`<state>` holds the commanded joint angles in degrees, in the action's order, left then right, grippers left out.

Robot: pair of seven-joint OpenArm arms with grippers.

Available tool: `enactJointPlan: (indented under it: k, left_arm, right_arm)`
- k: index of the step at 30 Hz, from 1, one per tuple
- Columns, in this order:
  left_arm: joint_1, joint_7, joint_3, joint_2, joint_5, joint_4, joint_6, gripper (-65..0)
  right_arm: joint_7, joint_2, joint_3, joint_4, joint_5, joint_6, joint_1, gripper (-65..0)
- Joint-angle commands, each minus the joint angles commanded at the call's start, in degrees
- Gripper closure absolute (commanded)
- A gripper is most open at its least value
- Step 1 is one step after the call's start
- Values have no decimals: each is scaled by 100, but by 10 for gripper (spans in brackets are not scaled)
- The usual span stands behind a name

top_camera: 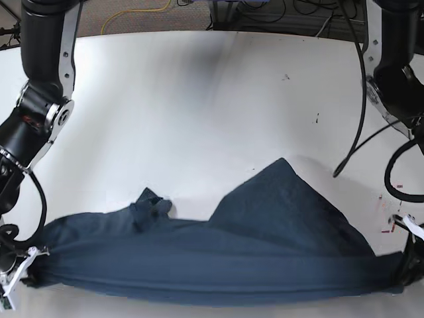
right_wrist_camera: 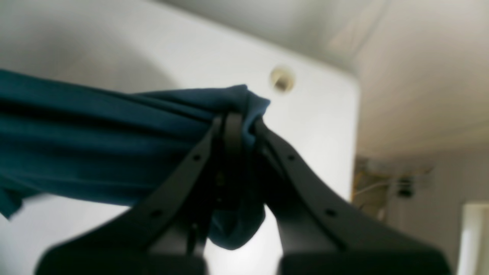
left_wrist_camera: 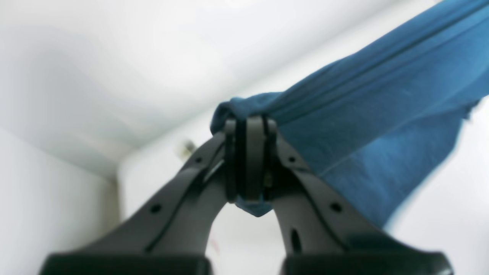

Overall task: Fold the T-shirt properly
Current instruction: 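Lift the shirt with both grippers and swing it toward the table edge, then lay the shirt down and release it with the left gripper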

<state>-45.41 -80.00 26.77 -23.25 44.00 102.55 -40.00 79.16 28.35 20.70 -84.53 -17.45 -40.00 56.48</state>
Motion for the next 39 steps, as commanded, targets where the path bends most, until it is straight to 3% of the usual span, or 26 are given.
enactJointPlan:
  k: [7,18,29,39]
  left_arm:
    - [-114,0,0,-70,18,-431,0,-10]
    - [826,0,-9,-44,44,-404,0,-10]
    - [2910,0,53,-62,149,-396,0,-10]
    - [5037,0,695,-431,993,-404,0,-10]
  right_arm:
    - [70,114,0,-141,0,0,-53,0]
    - [84,62,334,-993,0,0,-1644,0]
    - [84,-527,835,-1767,-70,0,-3895,0]
    - [70,-888,1160,-1934,-70,0,-5574,0]
